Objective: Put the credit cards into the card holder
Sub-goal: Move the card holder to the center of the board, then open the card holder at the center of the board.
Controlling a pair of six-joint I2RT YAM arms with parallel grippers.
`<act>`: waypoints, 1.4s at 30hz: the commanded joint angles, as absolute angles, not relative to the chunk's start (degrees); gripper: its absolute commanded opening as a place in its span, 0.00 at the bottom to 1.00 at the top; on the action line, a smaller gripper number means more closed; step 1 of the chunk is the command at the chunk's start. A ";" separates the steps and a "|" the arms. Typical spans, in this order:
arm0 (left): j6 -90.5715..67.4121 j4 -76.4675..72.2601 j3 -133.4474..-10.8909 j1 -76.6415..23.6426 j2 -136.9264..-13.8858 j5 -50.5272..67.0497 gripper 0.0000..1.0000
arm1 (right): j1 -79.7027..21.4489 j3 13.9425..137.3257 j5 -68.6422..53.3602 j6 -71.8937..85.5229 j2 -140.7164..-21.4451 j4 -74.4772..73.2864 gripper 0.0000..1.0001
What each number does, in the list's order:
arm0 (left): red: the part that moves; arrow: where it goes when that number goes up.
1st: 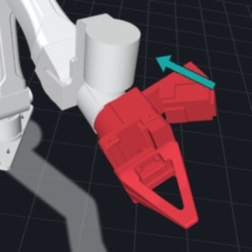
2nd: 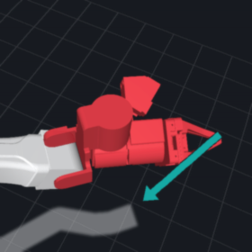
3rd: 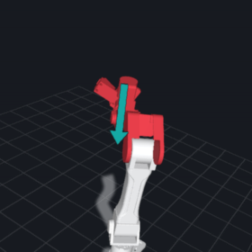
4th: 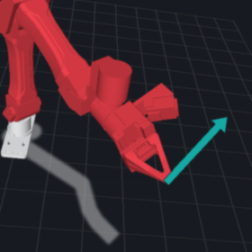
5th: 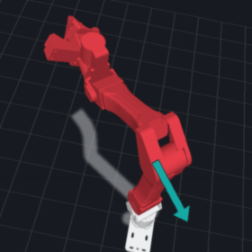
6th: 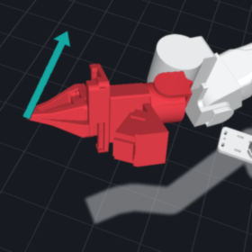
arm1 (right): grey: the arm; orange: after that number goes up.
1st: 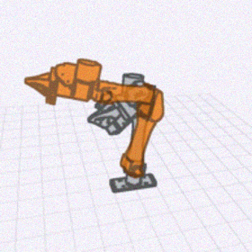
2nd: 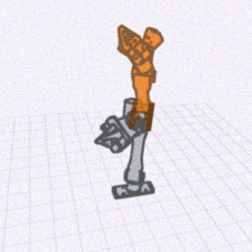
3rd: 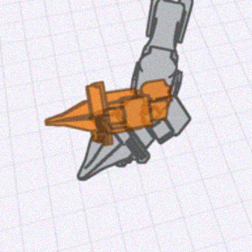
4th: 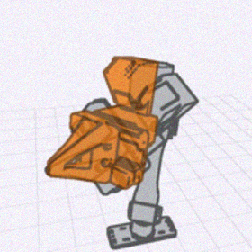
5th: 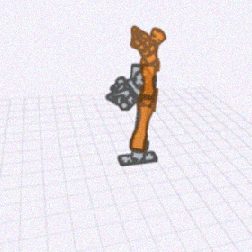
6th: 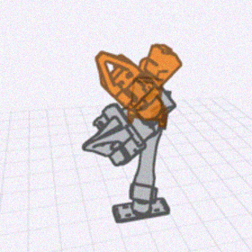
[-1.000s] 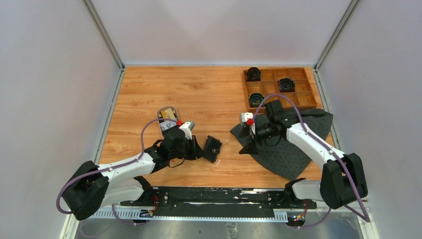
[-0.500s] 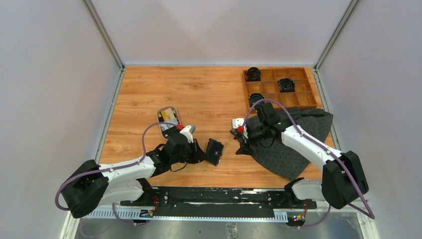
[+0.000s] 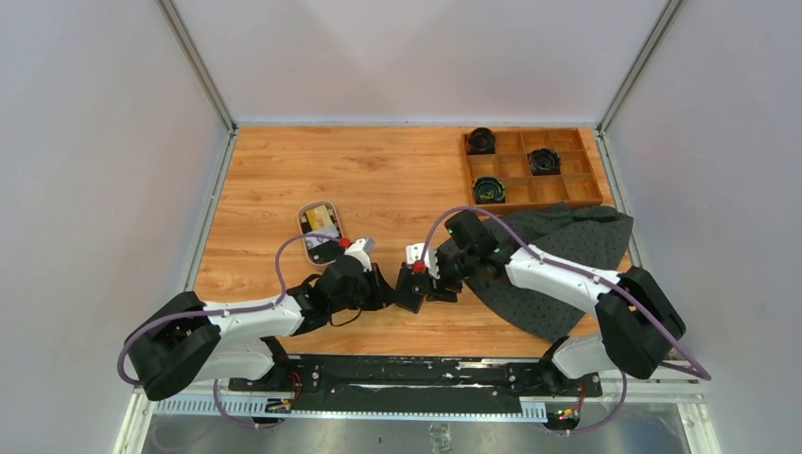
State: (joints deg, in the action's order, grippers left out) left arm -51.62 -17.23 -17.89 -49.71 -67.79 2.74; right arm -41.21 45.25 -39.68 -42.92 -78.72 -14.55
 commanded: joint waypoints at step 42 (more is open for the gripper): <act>-55.81 -24.09 -11.54 -50.29 -67.03 1.10 0.23 | -41.55 49.95 -43.08 -35.92 -84.20 -17.36 0.00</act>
